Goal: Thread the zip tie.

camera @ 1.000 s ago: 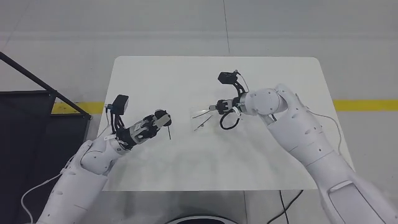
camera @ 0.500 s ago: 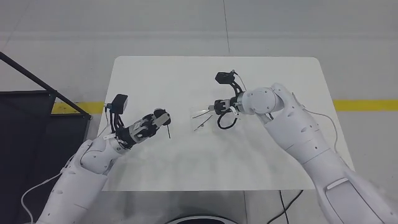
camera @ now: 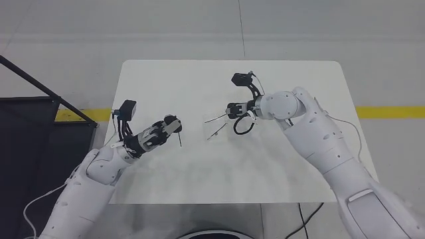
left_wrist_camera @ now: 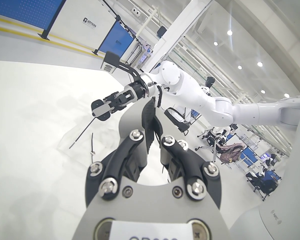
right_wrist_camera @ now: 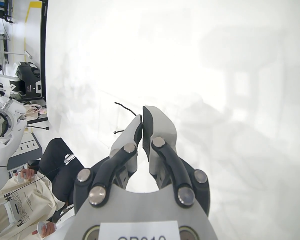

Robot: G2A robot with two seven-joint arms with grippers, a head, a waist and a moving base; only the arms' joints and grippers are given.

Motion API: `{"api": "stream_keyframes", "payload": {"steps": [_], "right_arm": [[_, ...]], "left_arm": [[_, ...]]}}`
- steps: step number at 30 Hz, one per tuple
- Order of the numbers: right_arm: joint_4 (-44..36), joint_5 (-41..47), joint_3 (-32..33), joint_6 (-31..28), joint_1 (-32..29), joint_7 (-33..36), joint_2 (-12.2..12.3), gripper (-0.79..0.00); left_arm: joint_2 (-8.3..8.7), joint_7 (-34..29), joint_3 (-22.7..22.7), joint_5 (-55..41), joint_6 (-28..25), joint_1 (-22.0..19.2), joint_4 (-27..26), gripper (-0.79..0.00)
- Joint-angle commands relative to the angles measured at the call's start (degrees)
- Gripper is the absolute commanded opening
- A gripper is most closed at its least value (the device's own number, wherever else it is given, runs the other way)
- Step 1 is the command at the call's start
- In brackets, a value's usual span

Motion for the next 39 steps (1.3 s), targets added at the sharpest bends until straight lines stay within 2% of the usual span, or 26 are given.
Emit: {"api": "stream_keyframes", "payload": {"steps": [1, 2, 4, 10, 19, 22, 25, 39], "right_arm": [[-1.0, -0.3, 1.0, 0.0, -0.6, -0.4, 0.4, -0.785], [-1.8, -0.3, 1.8, 0.1, -1.0, -0.7, 0.6, -0.785], [-3.6, -0.4, 3.5, 0.2, -2.2, -0.7, 1.3, -0.785], [-12.2, -0.4, 10.9, 0.8, -8.5, -0.2, 4.2, -0.785], [-32.2, 0.7, 26.7, 0.6, -24.8, 0.5, 8.9, -0.785], [-37.1, 3.0, 32.1, -1.6, -31.0, 1.3, 10.1, -0.785], [-41.5, 5.0, 36.8, -4.9, -37.1, 1.9, 11.0, -0.785], [-41.5, 5.0, 36.8, -4.9, -37.1, 1.9, 11.0, -0.785]], "left_arm": [[-0.06, 0.9, -0.4, 0.7, 0.0, 0.2, -0.4, -0.785], [-0.10, 2.6, -1.4, 1.9, 0.5, 0.2, -0.2, -0.785], [-0.45, 7.0, -2.9, 10.7, 2.5, 0.8, -2.0, -0.785], [-2.39, 22.9, -1.6, 26.5, 5.9, 3.4, -5.1, -0.785], [-4.59, 42.4, 1.8, 46.6, 14.0, 4.5, -5.7, -0.785], [-5.21, 47.7, 3.2, 50.0, 16.5, 4.7, -5.1, -0.785], [-5.21, 47.7, 3.2, 50.0, 16.5, 4.7, -5.1, -0.785], [-5.22, 47.6, 3.2, 49.9, 16.7, 4.8, -5.3, -0.785]]}}
